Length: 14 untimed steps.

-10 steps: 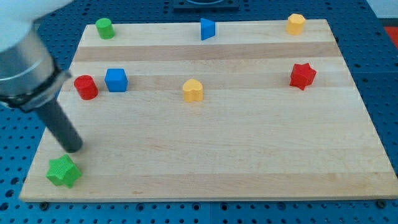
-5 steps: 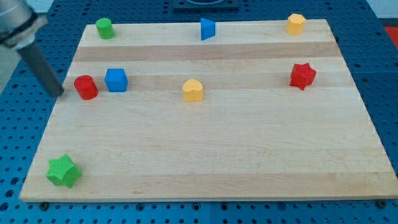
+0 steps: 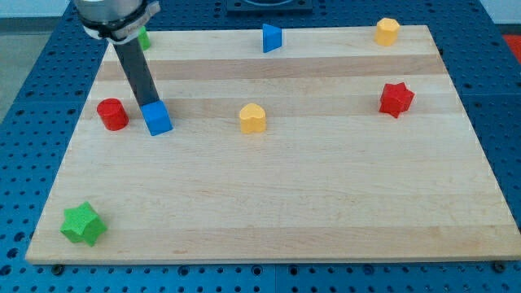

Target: Place the blue cube towards the bottom center of the board

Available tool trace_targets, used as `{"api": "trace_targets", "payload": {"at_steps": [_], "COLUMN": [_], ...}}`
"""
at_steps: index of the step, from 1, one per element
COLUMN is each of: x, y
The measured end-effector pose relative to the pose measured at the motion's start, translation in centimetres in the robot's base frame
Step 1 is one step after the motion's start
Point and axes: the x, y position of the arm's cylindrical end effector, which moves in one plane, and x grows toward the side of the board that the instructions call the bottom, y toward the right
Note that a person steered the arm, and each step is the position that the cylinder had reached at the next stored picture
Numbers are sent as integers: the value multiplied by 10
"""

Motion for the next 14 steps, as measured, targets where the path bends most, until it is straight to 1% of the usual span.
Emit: {"api": "trace_targets", "payload": {"at_steps": [2,3,4,6,8,10,11,12,13,14], "x": [36,60,75,114,168,194,201,198,198,168], "y": [22,25,22,66,108,108,117,141,138,105]}}
